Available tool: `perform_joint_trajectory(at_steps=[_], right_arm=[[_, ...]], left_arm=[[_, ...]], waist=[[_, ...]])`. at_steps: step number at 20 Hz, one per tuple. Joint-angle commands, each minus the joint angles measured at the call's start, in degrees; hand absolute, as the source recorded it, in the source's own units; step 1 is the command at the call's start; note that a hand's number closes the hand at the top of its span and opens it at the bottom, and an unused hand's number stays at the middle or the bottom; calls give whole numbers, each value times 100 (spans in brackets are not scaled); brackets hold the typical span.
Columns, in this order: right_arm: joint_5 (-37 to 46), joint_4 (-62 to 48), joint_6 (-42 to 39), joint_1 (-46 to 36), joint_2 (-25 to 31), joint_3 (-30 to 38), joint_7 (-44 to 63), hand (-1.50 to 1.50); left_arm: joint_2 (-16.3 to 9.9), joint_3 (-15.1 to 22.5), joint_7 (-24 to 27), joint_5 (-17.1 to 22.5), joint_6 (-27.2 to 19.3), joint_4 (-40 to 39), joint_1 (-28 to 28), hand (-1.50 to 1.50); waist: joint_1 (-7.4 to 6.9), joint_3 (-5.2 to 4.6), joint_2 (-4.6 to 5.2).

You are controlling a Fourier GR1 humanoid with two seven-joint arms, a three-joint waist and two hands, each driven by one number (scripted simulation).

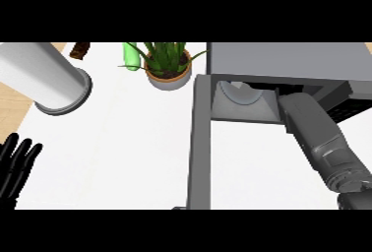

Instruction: Pick up the milk, place it into the microwave and close the microwave

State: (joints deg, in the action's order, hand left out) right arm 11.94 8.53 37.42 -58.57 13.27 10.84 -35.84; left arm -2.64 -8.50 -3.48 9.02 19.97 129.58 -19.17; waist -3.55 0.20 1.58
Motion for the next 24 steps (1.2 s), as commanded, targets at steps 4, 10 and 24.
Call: perform_joint_trajectory(at_steps=[4, 10, 24], right_arm=[[-321, 295, -963, 291, 273, 277, -374, -150], [-593, 498, -1492, 674, 7, 464, -584, -150], [-719, 1173, -2392, 2051, -522, 214, -517, -150]], left_arm=[[126, 2, -10, 60, 28, 123, -248, -150], [255, 250, 454, -373, -29, -375, -180, -150], [128, 89, -229, 85, -188, 350, -288, -150]], waist=[[190, -13, -113], [280, -18, -134], [460, -24, -208]])
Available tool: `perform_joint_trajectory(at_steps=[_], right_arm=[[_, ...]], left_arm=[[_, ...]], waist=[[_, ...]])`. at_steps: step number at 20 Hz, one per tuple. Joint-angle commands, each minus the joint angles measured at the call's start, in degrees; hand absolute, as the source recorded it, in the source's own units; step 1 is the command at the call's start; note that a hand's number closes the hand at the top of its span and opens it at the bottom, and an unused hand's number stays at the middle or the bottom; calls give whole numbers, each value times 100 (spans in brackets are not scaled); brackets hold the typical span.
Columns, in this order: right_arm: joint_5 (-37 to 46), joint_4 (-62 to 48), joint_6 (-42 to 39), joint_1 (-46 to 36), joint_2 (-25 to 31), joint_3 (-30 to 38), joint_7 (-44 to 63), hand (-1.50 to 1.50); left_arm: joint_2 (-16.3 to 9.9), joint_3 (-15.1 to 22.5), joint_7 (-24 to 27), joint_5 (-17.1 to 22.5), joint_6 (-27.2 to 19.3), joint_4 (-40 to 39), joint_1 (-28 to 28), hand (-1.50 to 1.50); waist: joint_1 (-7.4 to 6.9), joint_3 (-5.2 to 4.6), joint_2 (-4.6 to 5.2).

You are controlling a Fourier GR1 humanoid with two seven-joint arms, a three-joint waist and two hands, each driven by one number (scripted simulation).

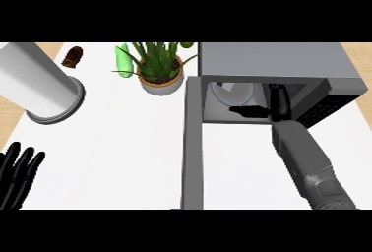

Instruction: Pick up the milk, place it into the microwave and close the microwave

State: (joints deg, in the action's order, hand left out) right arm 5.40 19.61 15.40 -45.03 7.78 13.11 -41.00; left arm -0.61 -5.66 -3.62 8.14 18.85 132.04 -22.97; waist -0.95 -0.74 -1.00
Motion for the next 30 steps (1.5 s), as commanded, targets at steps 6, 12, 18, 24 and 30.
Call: perform_joint_trajectory(at_steps=[6, 12, 18, 24, 30], right_arm=[[-340, 670, -601, 1517, -256, -5, -282, -150], [-481, 1394, -824, 2442, -586, -190, -437, -150], [-858, 2230, -1482, 3580, -768, -676, -718, -150], [-966, 3735, -1935, 4933, -769, -1089, -772, -150], [-1125, 5003, -2439, 5929, -428, -1066, -374, -150]], left_arm=[[-225, -239, -29, 338, 208, -104, -35, -150], [-90, 489, -213, -38, 308, -297, 379, -150], [-381, 760, -243, 34, 870, -612, 459, 150], [-135, 1099, -309, -439, 660, -1130, 1243, 150], [-149, 1329, -389, -685, 766, -1555, 1715, 150]], waist=[[153, 70, 67], [159, 72, 85], [170, 70, 80], [198, 70, 89], [147, 71, 95]])
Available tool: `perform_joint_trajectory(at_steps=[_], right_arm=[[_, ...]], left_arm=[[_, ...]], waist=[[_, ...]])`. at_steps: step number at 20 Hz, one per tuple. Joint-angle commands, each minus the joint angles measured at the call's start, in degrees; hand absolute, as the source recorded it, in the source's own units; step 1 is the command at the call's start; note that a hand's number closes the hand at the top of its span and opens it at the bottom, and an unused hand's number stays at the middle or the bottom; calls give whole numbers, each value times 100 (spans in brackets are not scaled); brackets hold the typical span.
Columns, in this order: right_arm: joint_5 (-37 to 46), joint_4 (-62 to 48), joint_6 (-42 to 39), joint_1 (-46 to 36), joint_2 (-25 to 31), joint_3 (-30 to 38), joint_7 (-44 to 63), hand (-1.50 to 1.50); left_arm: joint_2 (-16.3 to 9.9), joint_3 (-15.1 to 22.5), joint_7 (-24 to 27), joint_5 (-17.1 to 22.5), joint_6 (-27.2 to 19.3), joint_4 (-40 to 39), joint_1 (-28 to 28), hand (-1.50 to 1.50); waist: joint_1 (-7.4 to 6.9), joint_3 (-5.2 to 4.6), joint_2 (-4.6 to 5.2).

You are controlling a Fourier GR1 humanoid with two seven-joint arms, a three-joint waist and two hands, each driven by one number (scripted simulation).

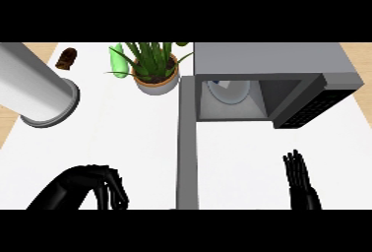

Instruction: Pick up the milk, place it into the microwave and close the microwave

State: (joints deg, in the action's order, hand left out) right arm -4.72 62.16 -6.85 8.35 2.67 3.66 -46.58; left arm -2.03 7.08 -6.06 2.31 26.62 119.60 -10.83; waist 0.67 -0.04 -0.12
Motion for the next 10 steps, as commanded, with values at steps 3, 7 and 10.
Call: perform_joint_trajectory(at_steps=[3, 7, 10], right_arm=[[-74, 538, -228, 680, 173, -28, -150, -150], [-152, 752, -301, 1225, 145, -13, -376, -150], [-88, 1180, -469, 1670, 267, -159, -396, -150]], left_arm=[[133, 442, -44, -326, 91, -909, 868, 150], [-1, 711, -564, -241, 449, -924, 1247, 150], [196, 1358, -374, -662, 464, -1499, 1115, 150]], waist=[[4, 2, 13], [7, 4, 11], [28, 0, 10]])
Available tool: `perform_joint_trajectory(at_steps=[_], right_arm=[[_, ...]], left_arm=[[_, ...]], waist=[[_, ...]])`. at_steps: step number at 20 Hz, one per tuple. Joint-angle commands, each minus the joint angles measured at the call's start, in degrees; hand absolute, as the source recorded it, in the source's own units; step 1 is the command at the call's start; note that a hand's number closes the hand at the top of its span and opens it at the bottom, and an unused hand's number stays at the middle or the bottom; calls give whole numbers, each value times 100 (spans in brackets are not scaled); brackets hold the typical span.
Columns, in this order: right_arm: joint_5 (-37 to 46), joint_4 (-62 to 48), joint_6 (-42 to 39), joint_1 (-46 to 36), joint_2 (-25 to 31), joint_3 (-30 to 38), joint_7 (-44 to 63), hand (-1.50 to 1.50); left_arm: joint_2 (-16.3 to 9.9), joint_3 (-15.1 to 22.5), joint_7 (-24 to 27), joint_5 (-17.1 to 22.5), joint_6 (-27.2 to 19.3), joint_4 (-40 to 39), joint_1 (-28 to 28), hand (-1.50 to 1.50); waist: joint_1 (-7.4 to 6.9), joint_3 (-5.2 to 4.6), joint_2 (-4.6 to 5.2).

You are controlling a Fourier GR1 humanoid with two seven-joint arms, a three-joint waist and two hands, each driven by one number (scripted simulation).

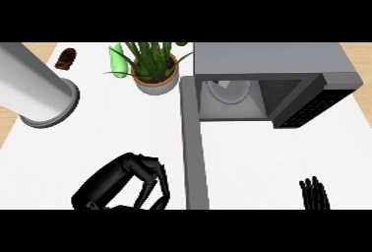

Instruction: Pick up the milk, place it into the microwave and close the microwave

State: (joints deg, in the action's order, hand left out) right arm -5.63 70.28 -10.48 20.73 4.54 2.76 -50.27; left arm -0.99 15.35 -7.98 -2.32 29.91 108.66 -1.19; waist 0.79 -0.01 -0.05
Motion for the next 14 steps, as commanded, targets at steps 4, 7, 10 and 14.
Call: perform_joint_trajectory(at_steps=[4, 7, 10, 14], right_arm=[[-283, 542, -323, 357, 221, 148, -2, -150], [-285, 1029, -433, 783, 286, 34, 49, -150], [-334, 1318, -662, 1038, 337, -81, -41, -150], [-418, 1466, -933, 1028, 432, -185, -334, -150]], left_arm=[[95, 1239, 286, -703, -760, -1119, 749, 150], [97, 1552, 538, -998, -1069, -1643, 1258, 150], [98, 2338, 534, -998, -1747, -1975, 1285, 150], [98, 3311, 551, -382, -2794, -3010, 1842, 150]], waist=[[-5, -1, 6], [39, -3, 9], [20, -1, 6], [169, 0, 24]])
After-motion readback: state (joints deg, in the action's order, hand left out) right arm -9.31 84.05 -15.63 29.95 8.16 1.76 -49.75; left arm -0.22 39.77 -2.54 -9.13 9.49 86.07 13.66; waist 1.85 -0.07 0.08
